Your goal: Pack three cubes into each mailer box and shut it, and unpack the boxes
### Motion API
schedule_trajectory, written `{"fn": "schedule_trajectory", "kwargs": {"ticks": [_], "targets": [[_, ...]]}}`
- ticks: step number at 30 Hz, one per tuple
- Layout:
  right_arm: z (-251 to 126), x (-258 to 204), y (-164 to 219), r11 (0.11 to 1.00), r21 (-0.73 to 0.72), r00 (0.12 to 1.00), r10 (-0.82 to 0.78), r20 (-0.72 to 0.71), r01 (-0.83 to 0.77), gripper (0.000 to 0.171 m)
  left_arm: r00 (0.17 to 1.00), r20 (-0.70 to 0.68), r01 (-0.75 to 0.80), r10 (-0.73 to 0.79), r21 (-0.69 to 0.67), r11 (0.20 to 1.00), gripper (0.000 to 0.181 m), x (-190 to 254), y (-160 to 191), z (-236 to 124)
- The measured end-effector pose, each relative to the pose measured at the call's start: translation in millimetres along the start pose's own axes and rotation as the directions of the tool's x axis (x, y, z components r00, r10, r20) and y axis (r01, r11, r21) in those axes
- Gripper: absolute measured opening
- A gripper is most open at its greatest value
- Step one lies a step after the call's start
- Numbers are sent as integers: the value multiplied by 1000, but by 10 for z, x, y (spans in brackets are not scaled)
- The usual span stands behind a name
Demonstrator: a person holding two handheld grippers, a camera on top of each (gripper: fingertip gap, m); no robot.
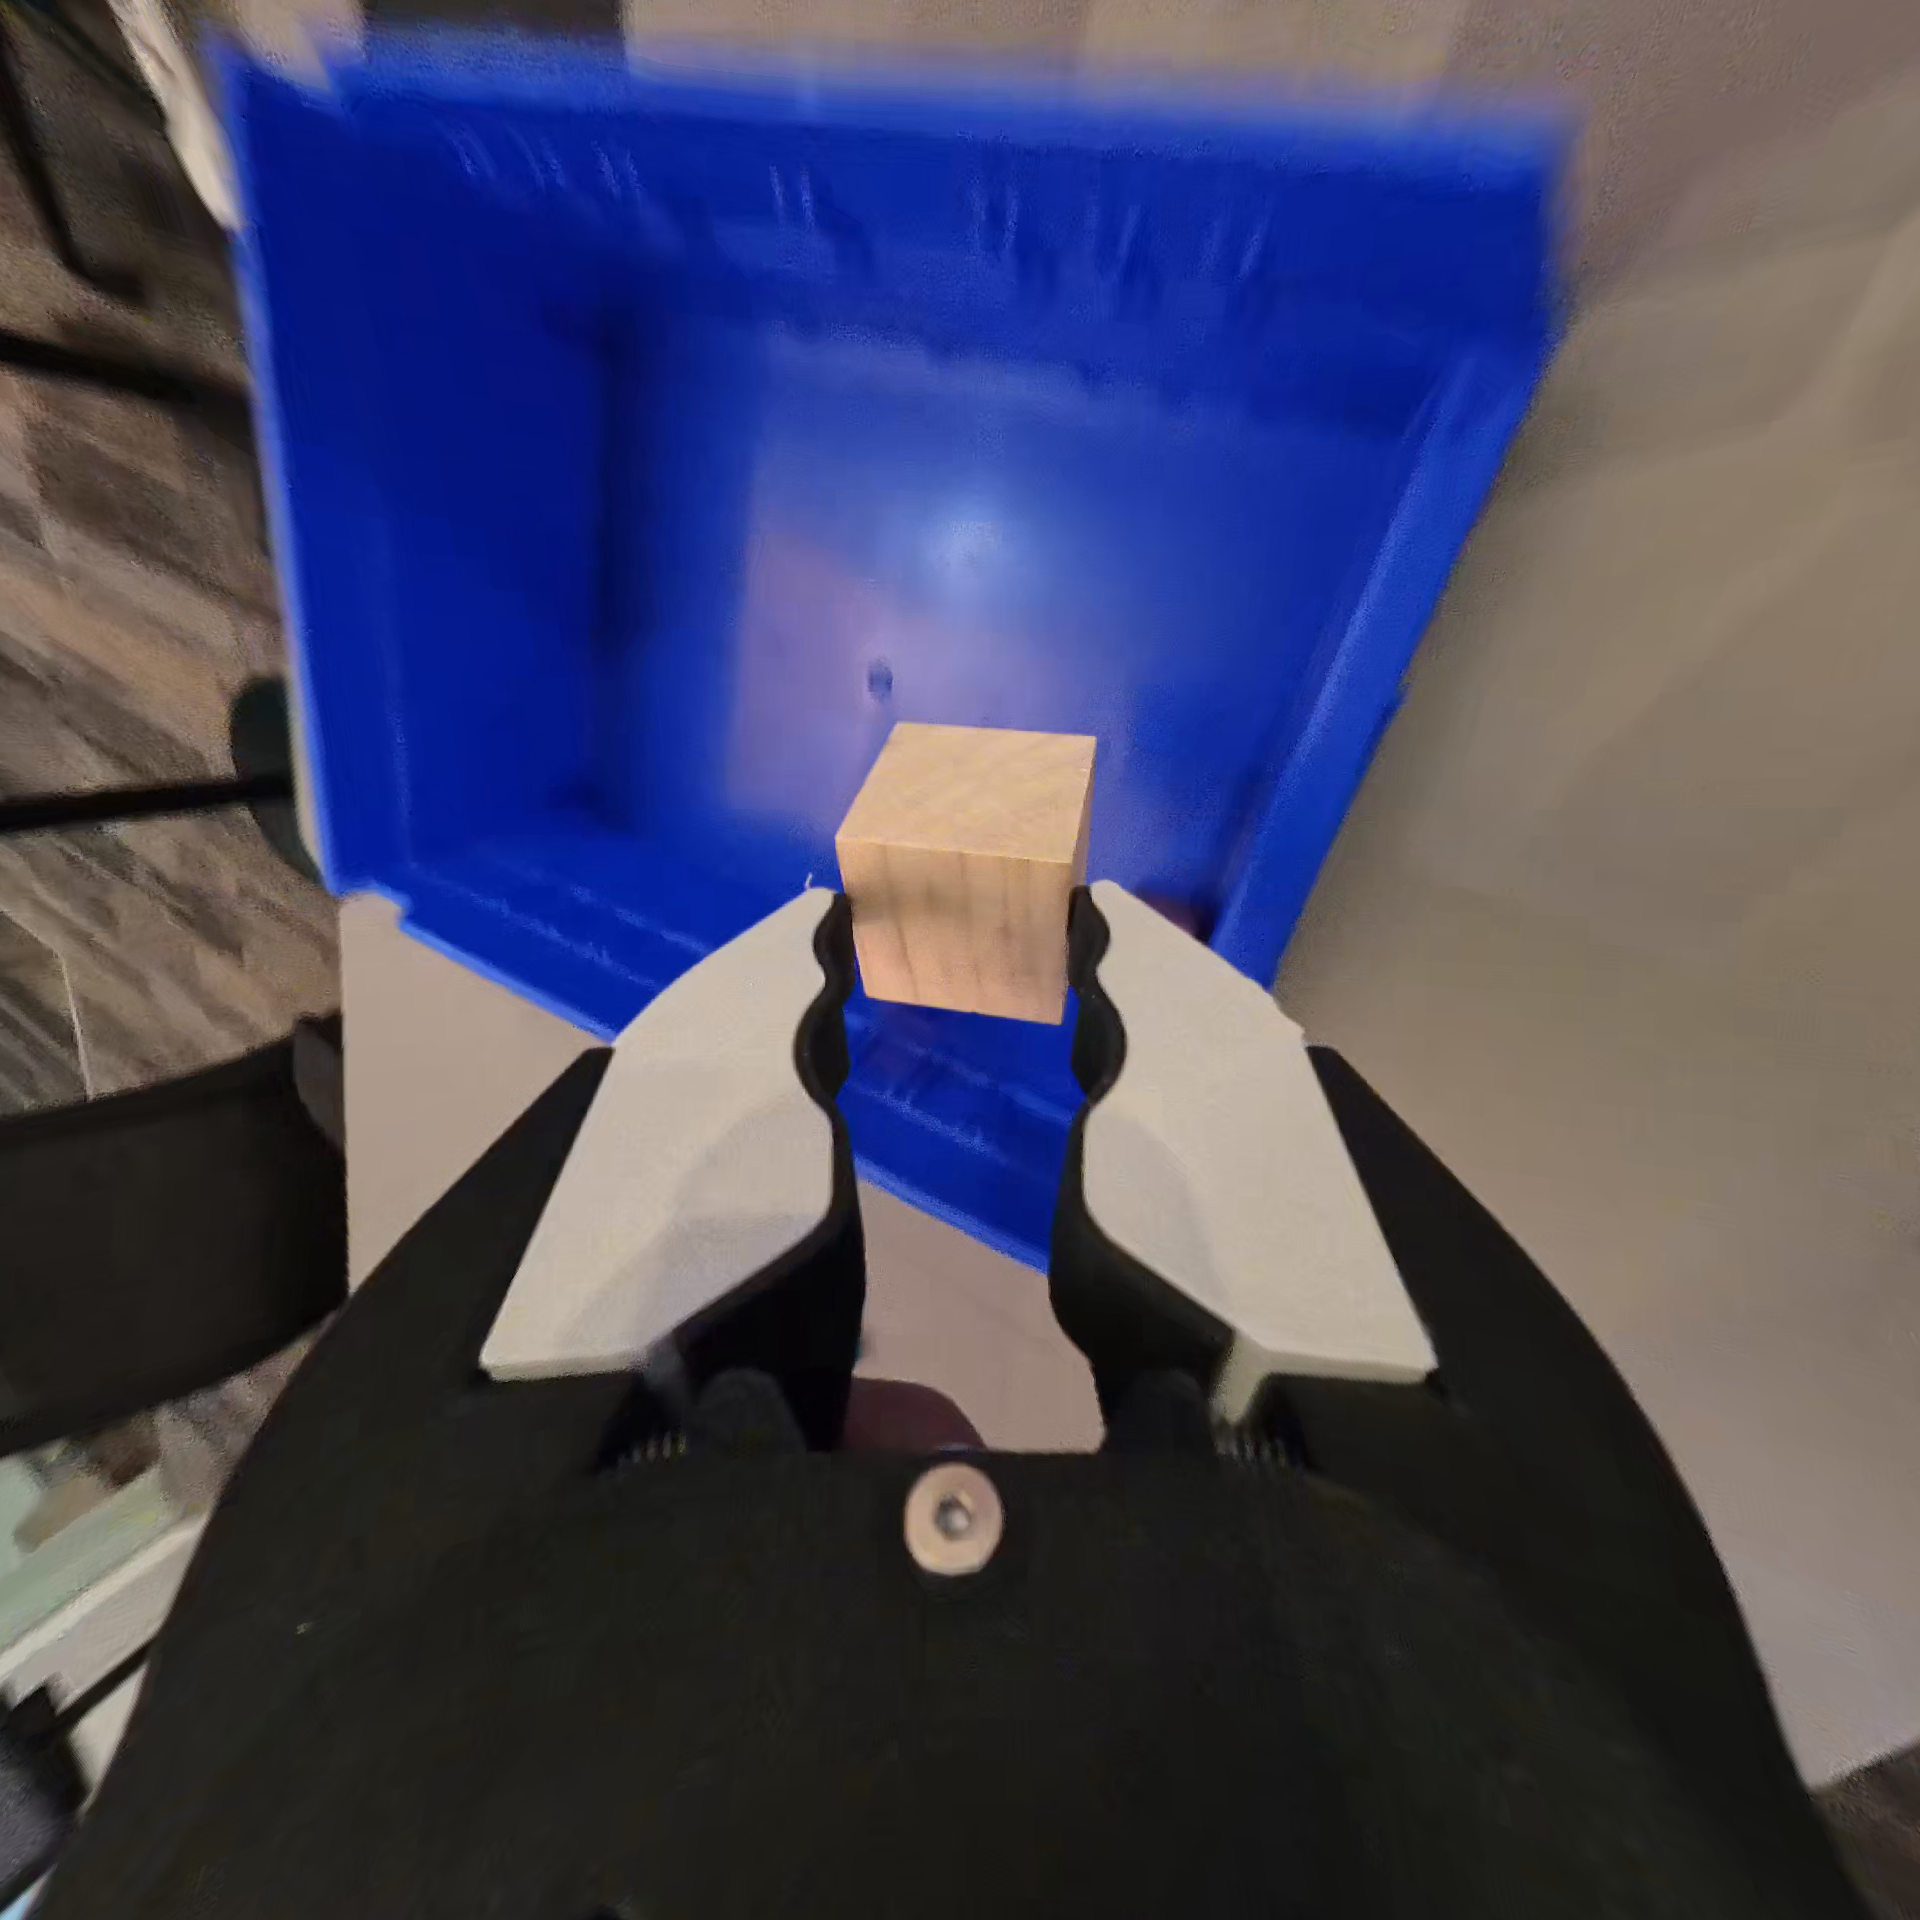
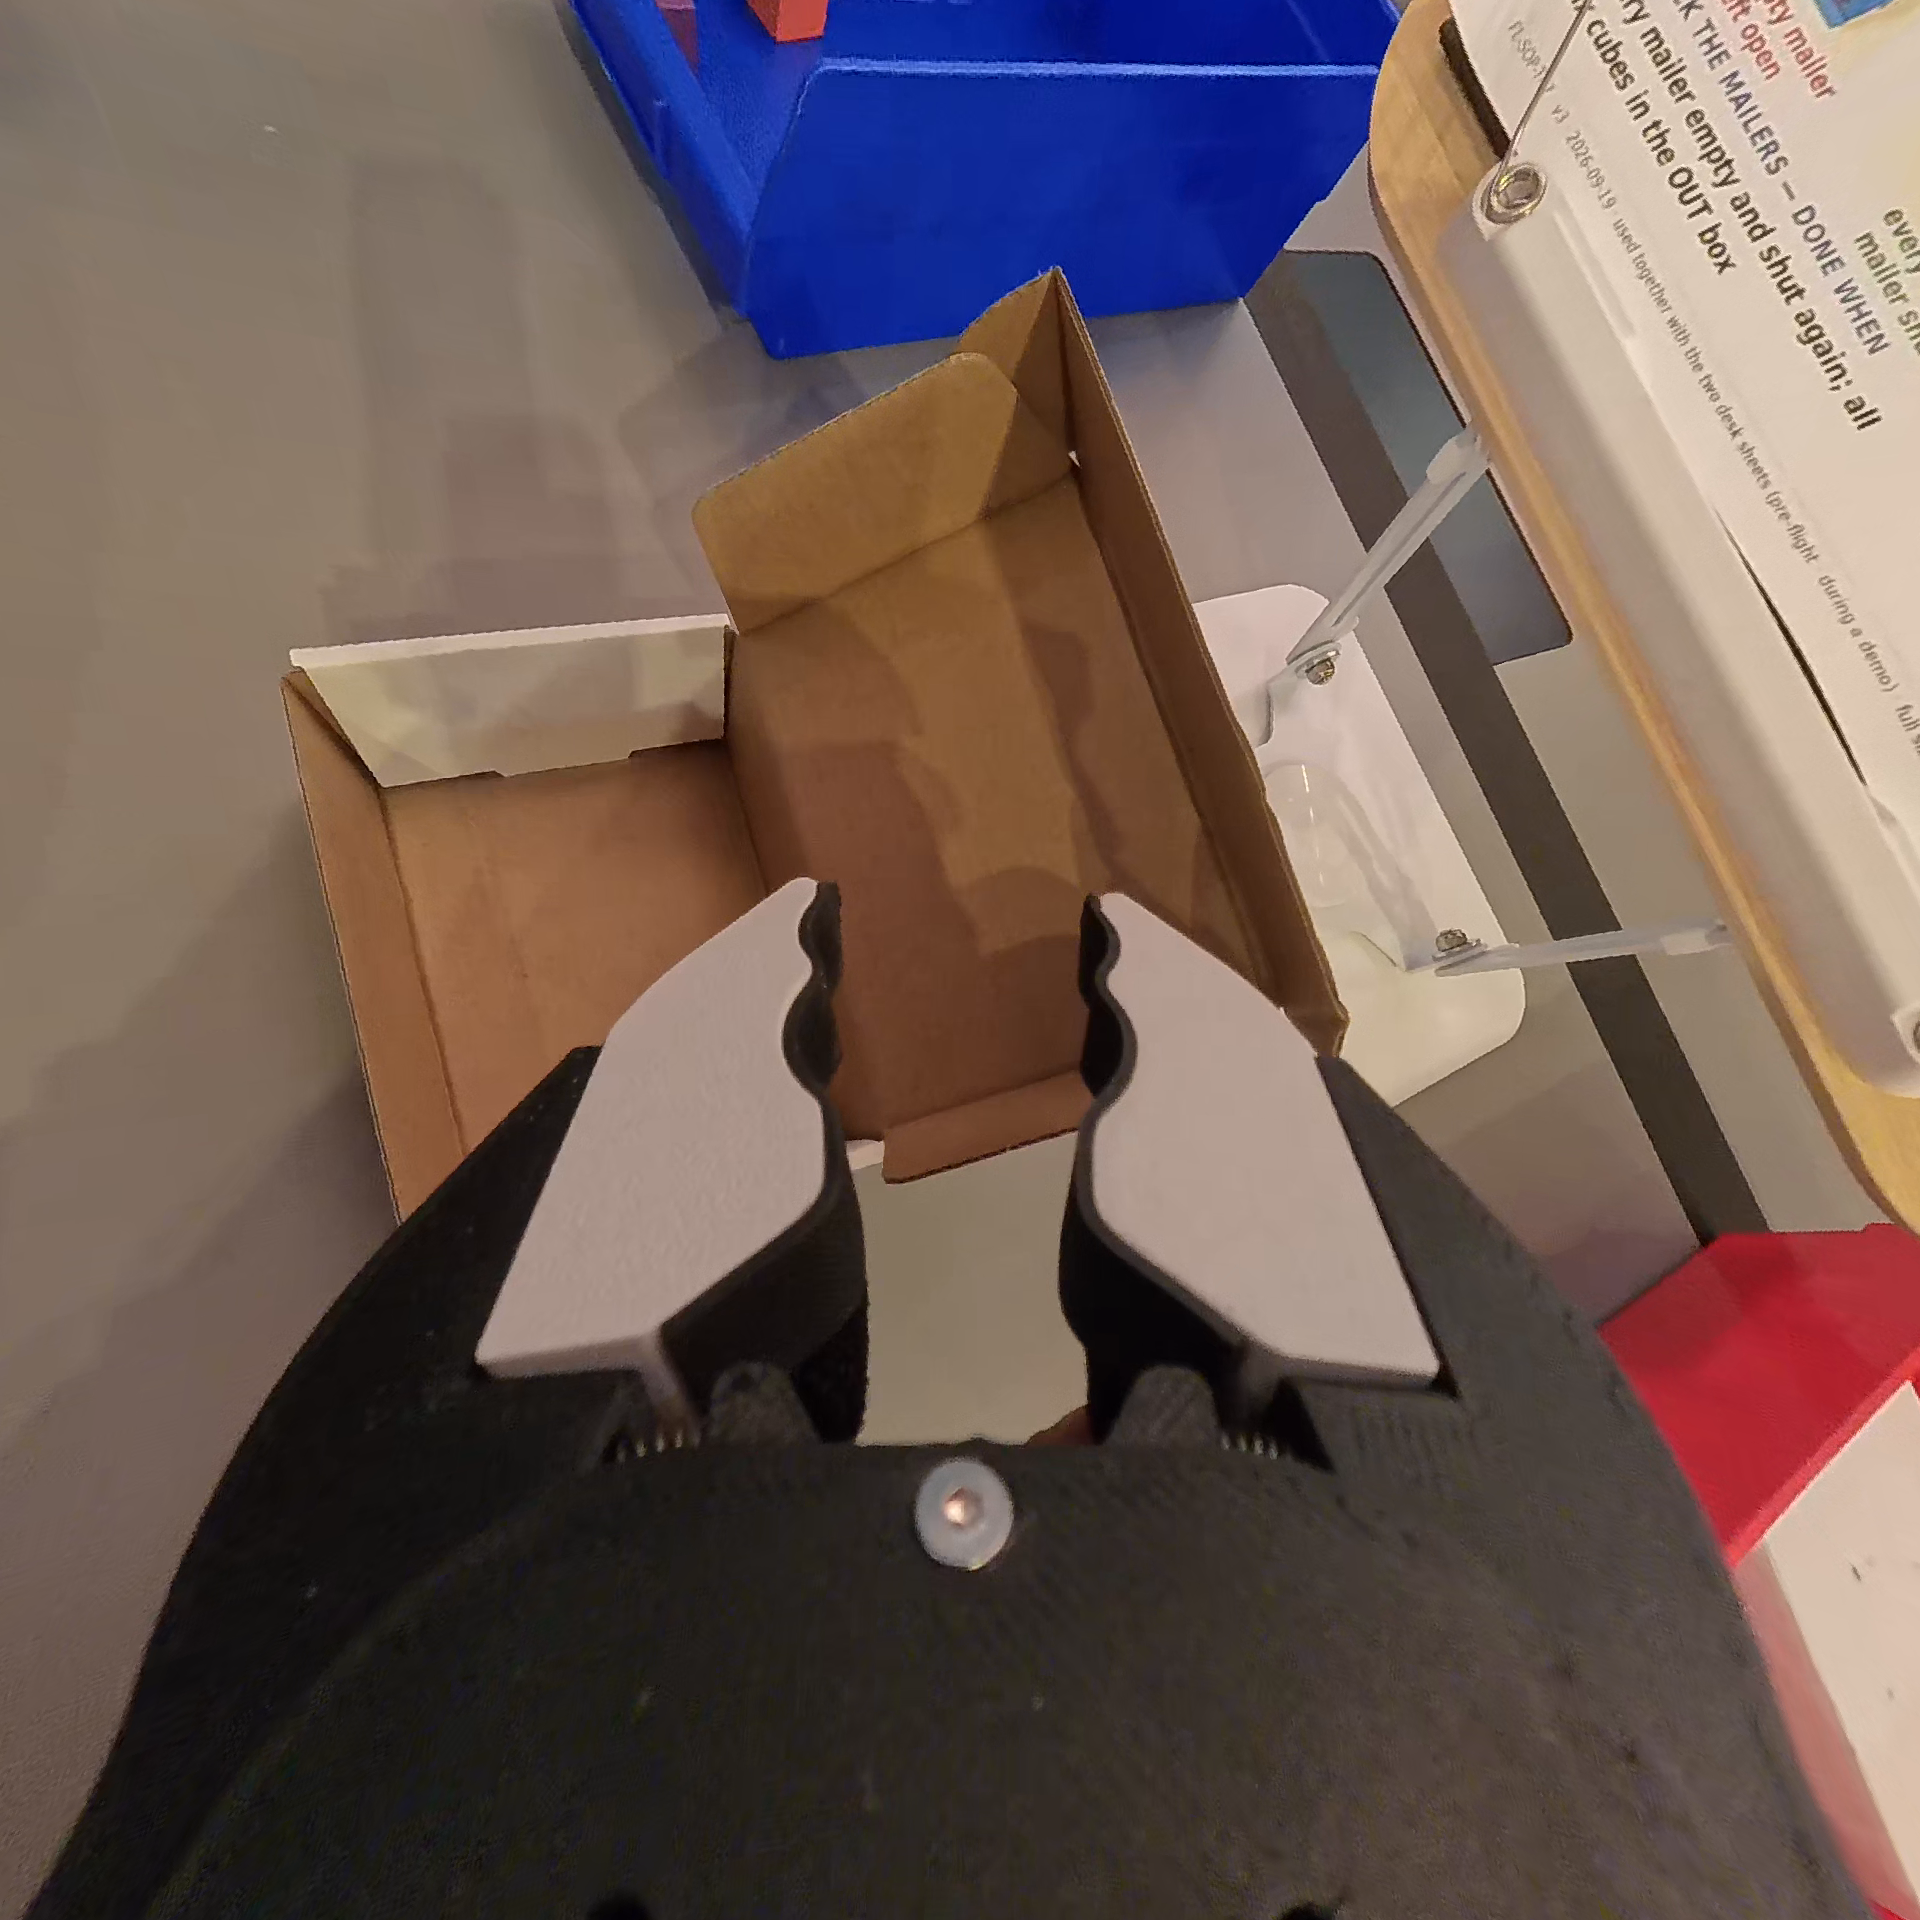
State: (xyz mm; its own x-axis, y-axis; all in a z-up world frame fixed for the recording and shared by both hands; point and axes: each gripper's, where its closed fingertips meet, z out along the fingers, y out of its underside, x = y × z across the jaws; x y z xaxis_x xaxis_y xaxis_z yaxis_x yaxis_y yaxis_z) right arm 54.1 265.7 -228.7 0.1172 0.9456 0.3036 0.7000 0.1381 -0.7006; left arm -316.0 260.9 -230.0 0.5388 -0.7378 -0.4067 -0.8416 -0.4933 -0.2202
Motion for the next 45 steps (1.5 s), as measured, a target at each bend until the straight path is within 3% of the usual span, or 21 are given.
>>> {"fn": "schedule_trajectory", "kwargs": {"ticks": [3,7,10,15,21,25,30,35,38,42,45], "targets": [[5,5,15,1000,-1,1000,5,3,-5,43,1000,-11,14,-12,208,978,40,302,-574,-411],[12,3,24,1000,-3,1000,8,5,-8,42,992,-30,-110,127,322,940,40,1081,-1291,-701],[17,-8,23,1000,-4,1000,6,7,-6,42,970,-35,-214,241,351,912,40,1673,-1709,-726],[36,-39,11,1000,-6,1000,-1,14,1,42,956,-167,-162,242,387,908,40,2257,-2172,-415],[39,-56,16,1000,-15,1000,-8,12,8,42,913,-223,-325,342,111,939,40,2449,-2034,216],[50,-58,23,1000,-20,1000,-11,14,11,42,873,-264,-423,410,6,906,40,2594,-2016,357],[36,-28,49,1000,-26,1000,-11,4,11,41,887,-222,-423,404,-44,905,43,2529,-2092,453],[8,-14,39,1000,-12,1000,-1,7,1,42,898,-261,-362,355,22,932,70,2572,-2089,313],[0,-10,44,1000,-7,1000,2,7,-2,42,919,-259,-275,297,117,954,69,2437,-2052,18],[-10,5,68,1000,-3,1000,12,8,-12,42,972,-141,-173,189,119,978,64,1831,-1675,-323],[-12,2,57,1000,5,1000,13,8,-13,42,993,-14,-114,114,0,994,61,1187,-1135,-347]]}}
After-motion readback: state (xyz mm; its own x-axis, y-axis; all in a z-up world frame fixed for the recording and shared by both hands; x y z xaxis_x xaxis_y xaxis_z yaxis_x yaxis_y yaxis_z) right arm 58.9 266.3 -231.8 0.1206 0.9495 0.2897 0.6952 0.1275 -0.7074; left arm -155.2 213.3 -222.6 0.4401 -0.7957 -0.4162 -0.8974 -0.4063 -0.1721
